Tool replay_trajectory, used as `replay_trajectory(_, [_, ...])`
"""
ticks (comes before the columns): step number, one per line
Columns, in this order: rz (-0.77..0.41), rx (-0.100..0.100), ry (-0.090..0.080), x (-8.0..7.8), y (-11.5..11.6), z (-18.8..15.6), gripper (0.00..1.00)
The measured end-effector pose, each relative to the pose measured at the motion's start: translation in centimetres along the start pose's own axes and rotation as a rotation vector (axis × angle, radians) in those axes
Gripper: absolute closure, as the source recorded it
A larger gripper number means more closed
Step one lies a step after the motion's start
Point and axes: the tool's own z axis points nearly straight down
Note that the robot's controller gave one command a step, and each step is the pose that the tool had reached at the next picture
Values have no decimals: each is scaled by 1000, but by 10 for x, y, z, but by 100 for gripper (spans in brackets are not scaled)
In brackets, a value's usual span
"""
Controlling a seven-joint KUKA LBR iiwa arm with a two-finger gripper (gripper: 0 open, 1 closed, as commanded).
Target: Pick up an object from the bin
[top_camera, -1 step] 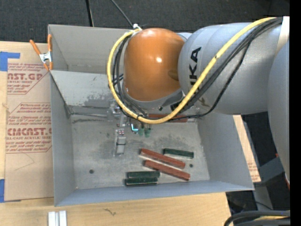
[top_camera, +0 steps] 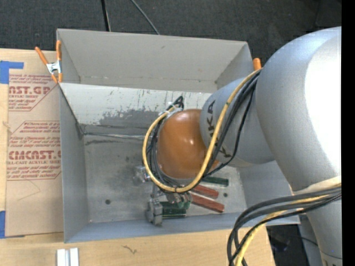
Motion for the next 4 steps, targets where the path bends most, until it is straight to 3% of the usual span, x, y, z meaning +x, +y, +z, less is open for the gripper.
replay_trajectory(1, [-167,2,10,17,-72,-31,0])
replay_trajectory(2, [118,1,12,30,-131,-30,0])
replay_trajectory(3, [250,1,12,23,-151,0,0])
replay_trajectory(4, [250,0,11,23,-150,1,0])
